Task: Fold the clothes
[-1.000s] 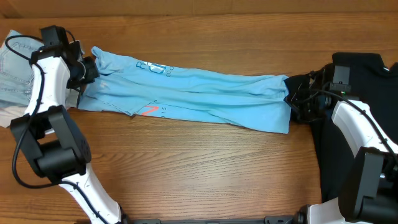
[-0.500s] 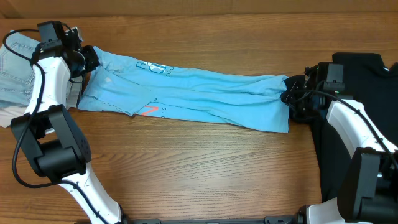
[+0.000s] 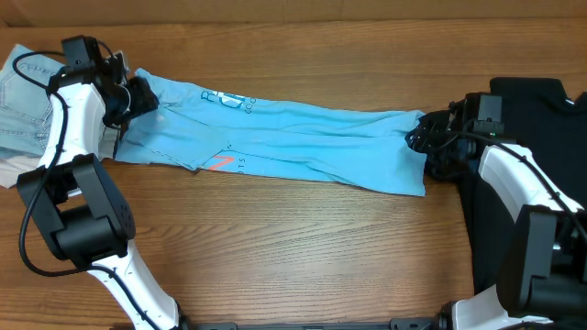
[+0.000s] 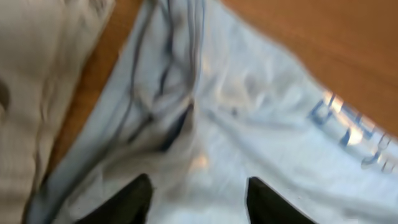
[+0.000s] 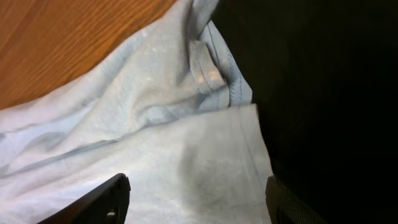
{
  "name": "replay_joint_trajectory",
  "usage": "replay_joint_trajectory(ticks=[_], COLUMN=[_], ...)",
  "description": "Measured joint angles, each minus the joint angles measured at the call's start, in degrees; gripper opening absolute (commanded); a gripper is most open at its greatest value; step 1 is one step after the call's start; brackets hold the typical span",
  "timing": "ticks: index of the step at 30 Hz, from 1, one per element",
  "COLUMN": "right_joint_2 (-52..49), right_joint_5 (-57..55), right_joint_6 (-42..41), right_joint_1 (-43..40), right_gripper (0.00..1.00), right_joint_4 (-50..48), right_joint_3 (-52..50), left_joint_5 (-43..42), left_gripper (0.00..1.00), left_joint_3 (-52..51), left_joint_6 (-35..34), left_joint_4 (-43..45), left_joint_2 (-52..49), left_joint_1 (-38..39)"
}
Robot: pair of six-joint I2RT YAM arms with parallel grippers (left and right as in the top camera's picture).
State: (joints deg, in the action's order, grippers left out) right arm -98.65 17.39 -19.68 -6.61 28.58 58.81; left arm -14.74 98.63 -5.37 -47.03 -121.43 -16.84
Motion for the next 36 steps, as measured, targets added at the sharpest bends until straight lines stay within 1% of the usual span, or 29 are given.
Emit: replay_joint_trajectory(ticks=[2,3,4,5,6,7,8,9,10,11,12,14,16,18,19,20,22,23,25,26,27,29,30,31,33,35,36], right_joint_2=[0.13,0.2,0.31,0.55,0.87,1.16,1.4,1.62,1.7,1.73,1.73,1.73,1.73,1.73,1.73,1.73,1.73,1.73,1.73,1.73,1.73,1.73,1.73,1.73,1.73,1.73,1.73], right_joint_5=[0.39,0.7,0.96,1.57,2.21,2.82,3.32,3.54,3.56,3.39,3.28,3.17,3.19,3.21,3.19,3.21,3.23,3.43,3.91,4.26,4.48,4.79,4.74,4.66,3.85,2.67,2.1], right_joint_6=[1.11,1.64,2.01,2.69,2.86,3.04,2.89,2.97,2.95,3.17,2.97,3.43,4.55,6.01,7.23,8.41,10.29,11.02,11.96,12.26,12.5,12.76,12.85,12.5,12.44,12.39,12.26], right_joint_1=[0.0,0.0,0.0,0.0,0.02,0.02,0.02,0.11,0.2,0.28,0.31,0.35,0.35,0.35,0.35,0.35,0.35,0.35,0.35,0.35,0.35,0.35,0.35,0.35,0.35,0.35,0.35], right_gripper=[0.63,0.57,0.45,0.36,0.31,0.32,0.32,0.35,0.46,0.59,0.63,0.65,0.7,0.76,0.75,0.75,0.76,0.75,0.75,0.75,0.76,0.82,0.9,0.93,0.93,0.93,0.88], right_joint_4=[2.49,4.09,5.51,7.04,8.48,9.75,11.02,12.04,12.87,13.57,14.62,16.31,18.36,20.15,21.11,21.77,22.58,22.56,22.47,22.47,22.49,22.56,22.51,22.51,22.34,21.64,20.74], right_joint_3=[0.2,0.33,0.35,0.39,0.48,0.52,0.57,0.59,0.59,0.59,0.59,0.57,0.57,0.57,0.57,0.57,0.55,0.55,0.55,0.55,0.55,0.55,0.55,0.55,0.55,0.52,0.52], left_joint_5=[0.0,0.02,0.13,0.15,0.2,0.2,0.2,0.22,0.22,0.22,0.28,0.37,1.03,2.67,3.8,4.96,7.21,8.04,9.22,9.6,10.12,11.08,11.93,12.5,13.51,13.92,14.05], left_gripper=[0.47,0.44,0.39,0.36,0.36,0.37,0.41,0.5,0.55,0.55,0.55,0.54,0.54,0.64,0.69,0.72,0.73,0.7,0.63,0.57,0.49,0.29,0.23,0.16,0.05,0.04,0.04], left_joint_3=[0.0,0.0,0.0,0.0,0.0,0.0,0.0,0.0,0.0,0.0,0.0,0.0,0.0,-0.28,-0.83,-1.68,-4.28,-5.77,-8.83,-10.21,-11.21,-12.52,-13.07,-13.44,-13.66,-13.66,-13.66], left_joint_6=[1.14,1.49,1.81,2.32,3.02,3.54,3.93,4.24,4.46,4.63,5.14,5.38,5.44,5.75,5.92,6.01,5.81,5.79,5.66,5.38,5.27,4.92,4.48,4.46,3.21,1.86,1.2], left_joint_4=[-3.19,-4.57,-5.46,-6.01,-6.36,-6.64,-7.1,-7.74,-8.33,-8.79,-9.42,-10.64,-11.67,-12.11,-12.02,-11.67,-10.16,-8.98,-6.56,-5.38,-4.42,-2.64,-2.08,-1.68,-1.57,-1.86,-2.1], left_joint_2=[0.0,0.0,0.0,0.0,0.0,0.0,0.0,0.0,0.0,0.0,0.0,0.0,0.0,0.0,0.0,0.0,0.0,0.0,0.0,0.0,0.0,0.5,0.74,0.92,1.01,1.05,1.09], left_joint_1=[0.0,0.0,0.0,0.0,0.0,0.0,0.0,0.0,0.0,0.0,0.0,0.0,0.0,0.0,0.0,0.0,0.0,-0.02,-0.07,-0.15,-0.17,-0.48,-0.74,-1.01,-1.73,-2.45,-2.82])
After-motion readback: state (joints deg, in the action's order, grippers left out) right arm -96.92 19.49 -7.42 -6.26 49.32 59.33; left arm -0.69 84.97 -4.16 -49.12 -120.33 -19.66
